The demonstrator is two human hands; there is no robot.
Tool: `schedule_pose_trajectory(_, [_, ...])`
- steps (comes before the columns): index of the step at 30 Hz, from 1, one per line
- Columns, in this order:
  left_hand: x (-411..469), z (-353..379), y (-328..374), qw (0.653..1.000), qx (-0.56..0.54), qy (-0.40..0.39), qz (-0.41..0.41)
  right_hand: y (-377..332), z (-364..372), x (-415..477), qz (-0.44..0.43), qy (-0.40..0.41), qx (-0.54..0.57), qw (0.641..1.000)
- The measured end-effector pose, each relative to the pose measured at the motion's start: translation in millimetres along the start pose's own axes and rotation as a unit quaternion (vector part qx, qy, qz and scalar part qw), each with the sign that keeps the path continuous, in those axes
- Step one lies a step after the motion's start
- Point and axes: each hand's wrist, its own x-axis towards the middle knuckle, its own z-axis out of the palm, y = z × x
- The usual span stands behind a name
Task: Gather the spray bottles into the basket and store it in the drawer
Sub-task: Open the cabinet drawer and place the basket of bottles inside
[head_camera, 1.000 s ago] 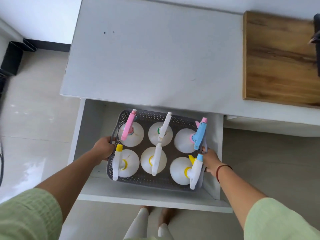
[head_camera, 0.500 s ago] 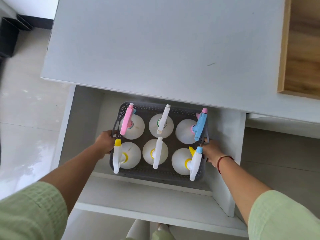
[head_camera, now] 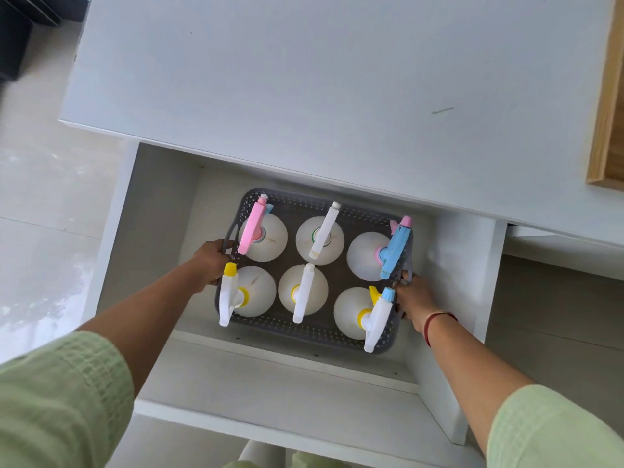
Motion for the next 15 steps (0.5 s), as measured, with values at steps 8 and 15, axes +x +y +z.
schedule_pose_trajectory(8, [18,4,-11,0.999,-0.023,-0.022,0.007,5,6,9,-0.024,0.025,-0.02,0.999])
schedule_pose_trajectory(15, [7,-3,-28,1.0,-0.03,-0.009,-0.006,8,2,-9,0.003,0.036,0.028,0.999])
